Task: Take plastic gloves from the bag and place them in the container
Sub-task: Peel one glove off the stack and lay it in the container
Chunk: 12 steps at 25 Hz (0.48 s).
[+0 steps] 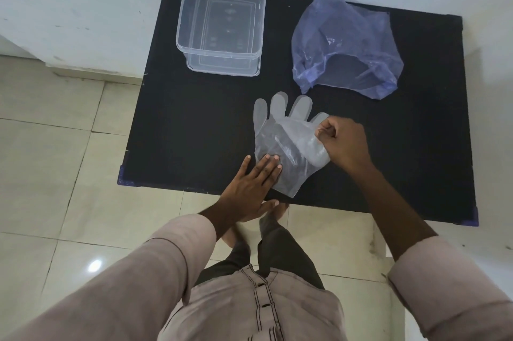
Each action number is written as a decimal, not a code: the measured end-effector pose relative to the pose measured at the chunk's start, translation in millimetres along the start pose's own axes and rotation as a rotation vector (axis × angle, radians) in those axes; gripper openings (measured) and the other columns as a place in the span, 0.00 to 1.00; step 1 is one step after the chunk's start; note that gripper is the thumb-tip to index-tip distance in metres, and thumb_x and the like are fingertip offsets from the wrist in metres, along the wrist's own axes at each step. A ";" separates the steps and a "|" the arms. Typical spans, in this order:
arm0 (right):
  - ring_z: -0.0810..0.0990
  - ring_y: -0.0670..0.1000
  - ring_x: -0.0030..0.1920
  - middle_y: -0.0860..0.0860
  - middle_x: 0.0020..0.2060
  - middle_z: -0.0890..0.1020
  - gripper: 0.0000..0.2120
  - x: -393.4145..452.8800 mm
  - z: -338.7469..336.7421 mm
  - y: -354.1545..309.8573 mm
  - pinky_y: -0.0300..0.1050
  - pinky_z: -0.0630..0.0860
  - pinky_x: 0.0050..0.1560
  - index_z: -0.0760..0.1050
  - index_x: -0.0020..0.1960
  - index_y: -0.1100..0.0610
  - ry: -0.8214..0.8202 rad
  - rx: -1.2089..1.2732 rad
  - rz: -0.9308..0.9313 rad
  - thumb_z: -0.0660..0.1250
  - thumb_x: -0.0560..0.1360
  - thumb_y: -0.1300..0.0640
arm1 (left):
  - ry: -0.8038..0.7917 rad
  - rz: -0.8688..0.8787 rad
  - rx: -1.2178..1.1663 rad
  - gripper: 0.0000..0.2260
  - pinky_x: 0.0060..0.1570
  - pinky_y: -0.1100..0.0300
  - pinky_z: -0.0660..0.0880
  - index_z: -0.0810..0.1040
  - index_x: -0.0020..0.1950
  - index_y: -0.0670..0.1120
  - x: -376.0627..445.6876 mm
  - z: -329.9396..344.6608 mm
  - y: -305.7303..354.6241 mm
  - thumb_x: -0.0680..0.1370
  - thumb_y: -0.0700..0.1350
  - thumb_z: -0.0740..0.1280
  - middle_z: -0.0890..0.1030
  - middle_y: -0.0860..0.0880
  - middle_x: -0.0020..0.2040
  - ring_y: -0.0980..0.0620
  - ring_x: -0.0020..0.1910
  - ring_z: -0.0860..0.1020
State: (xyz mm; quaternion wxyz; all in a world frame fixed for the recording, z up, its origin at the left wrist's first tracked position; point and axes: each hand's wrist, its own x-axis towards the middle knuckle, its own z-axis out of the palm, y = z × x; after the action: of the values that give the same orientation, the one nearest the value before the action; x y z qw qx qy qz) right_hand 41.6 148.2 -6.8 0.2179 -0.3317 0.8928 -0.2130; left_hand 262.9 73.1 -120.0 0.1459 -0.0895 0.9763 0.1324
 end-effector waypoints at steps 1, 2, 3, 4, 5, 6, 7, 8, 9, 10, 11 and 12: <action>0.78 0.48 0.40 0.49 0.40 0.80 0.04 4.6 -8.9 -1.5 0.42 0.74 0.44 0.80 0.46 0.57 0.008 0.001 -0.007 0.67 0.75 0.59 | -0.007 0.001 0.002 0.35 0.74 0.37 0.46 0.45 0.79 0.46 0.1 -0.3 -0.3 0.79 0.66 0.45 0.48 0.44 0.81 0.42 0.79 0.44; 0.78 0.48 0.39 0.49 0.39 0.80 0.03 9.1 -18.5 -2.2 0.41 0.72 0.43 0.80 0.46 0.57 0.021 0.003 -0.016 0.67 0.75 0.59 | -0.017 0.004 0.003 0.35 0.74 0.37 0.46 0.45 0.79 0.46 -0.1 -1.0 -0.4 0.79 0.66 0.44 0.48 0.44 0.81 0.42 0.79 0.44; 0.78 0.49 0.39 0.50 0.39 0.81 0.03 12.7 -29.2 -3.2 0.41 0.71 0.43 0.80 0.45 0.57 0.039 0.003 -0.033 0.68 0.74 0.59 | -0.027 0.007 0.005 0.35 0.74 0.37 0.46 0.44 0.79 0.46 -0.1 -2.4 -0.4 0.79 0.66 0.44 0.47 0.44 0.81 0.42 0.79 0.43; 0.78 0.49 0.38 0.50 0.39 0.81 0.03 15.6 -40.7 -4.2 0.40 0.70 0.43 0.80 0.45 0.57 0.055 0.002 -0.051 0.68 0.74 0.59 | -0.036 0.008 0.006 0.35 0.74 0.37 0.45 0.43 0.79 0.46 0.1 -4.8 -0.3 0.79 0.66 0.44 0.46 0.44 0.81 0.43 0.79 0.43; 0.79 0.49 0.39 0.51 0.39 0.82 0.04 17.8 -53.0 -5.7 0.40 0.70 0.43 0.80 0.46 0.58 0.066 0.000 -0.073 0.68 0.75 0.59 | -0.045 0.007 0.003 0.35 0.74 0.37 0.44 0.43 0.79 0.46 0.5 -8.1 -0.1 0.79 0.66 0.44 0.46 0.44 0.81 0.43 0.79 0.42; 0.79 0.49 0.39 0.51 0.39 0.81 0.04 19.2 -65.8 -8.3 0.40 0.70 0.43 0.80 0.47 0.59 0.070 -0.006 -0.098 0.68 0.75 0.60 | -0.056 0.007 -0.003 0.35 0.74 0.37 0.43 0.43 0.79 0.46 1.0 -11.6 0.2 0.79 0.65 0.44 0.45 0.44 0.81 0.43 0.79 0.42; 0.79 0.49 0.38 0.51 0.39 0.81 0.05 19.7 -78.3 -11.6 0.39 0.70 0.42 0.80 0.47 0.60 0.065 -0.026 -0.131 0.68 0.75 0.60 | -0.072 0.004 -0.005 0.35 0.74 0.37 0.43 0.43 0.79 0.46 1.3 -15.3 0.7 0.79 0.65 0.45 0.45 0.45 0.81 0.43 0.79 0.42; 0.78 0.49 0.38 0.51 0.38 0.80 0.05 19.6 -90.5 -15.8 0.38 0.69 0.40 0.80 0.48 0.60 0.055 -0.067 -0.170 0.67 0.75 0.59 | -0.097 0.003 -0.008 0.34 0.75 0.37 0.44 0.43 0.79 0.46 2.4 -19.9 1.3 0.79 0.64 0.47 0.45 0.45 0.81 0.43 0.79 0.43; 0.77 0.48 0.38 0.51 0.38 0.80 0.06 19.1 -101.6 -20.2 0.38 0.69 0.39 0.81 0.49 0.60 0.043 -0.125 -0.217 0.67 0.75 0.59 | -0.136 0.001 -0.018 0.34 0.75 0.37 0.45 0.44 0.79 0.46 4.2 -26.8 1.9 0.80 0.63 0.50 0.47 0.45 0.81 0.43 0.79 0.44; 0.77 0.49 0.37 0.51 0.38 0.80 0.05 18.1 -110.7 -24.4 0.38 0.69 0.39 0.81 0.49 0.59 0.032 -0.180 -0.266 0.67 0.75 0.59 | -0.175 -0.003 -0.038 0.33 0.75 0.36 0.47 0.47 0.79 0.46 6.1 -37.7 2.3 0.80 0.61 0.54 0.49 0.44 0.81 0.43 0.79 0.46; 0.77 0.49 0.38 0.51 0.38 0.81 0.05 14.7 -119.4 -30.0 0.40 0.71 0.39 0.81 0.48 0.58 0.029 -0.227 -0.319 0.67 0.75 0.59 | -0.193 -0.011 -0.069 0.32 0.75 0.37 0.48 0.50 0.78 0.46 9.2 -52.2 2.4 0.80 0.58 0.57 0.52 0.44 0.80 0.42 0.79 0.49; 0.78 0.50 0.38 0.51 0.39 0.82 0.04 10.5 -126.0 -35.5 0.43 0.74 0.40 0.80 0.48 0.56 0.032 -0.271 -0.367 0.67 0.75 0.59 | -0.176 -0.033 -0.130 0.31 0.75 0.38 0.50 0.53 0.77 0.47 11.8 -69.9 2.4 0.79 0.56 0.60 0.55 0.44 0.79 0.42 0.78 0.53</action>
State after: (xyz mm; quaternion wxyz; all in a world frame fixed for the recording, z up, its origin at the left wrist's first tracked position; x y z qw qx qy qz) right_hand -14.7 146.2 111.9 0.1146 -0.5115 0.8413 -0.1325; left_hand 233.1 53.9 -58.6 0.2270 -0.1028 0.9475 0.2005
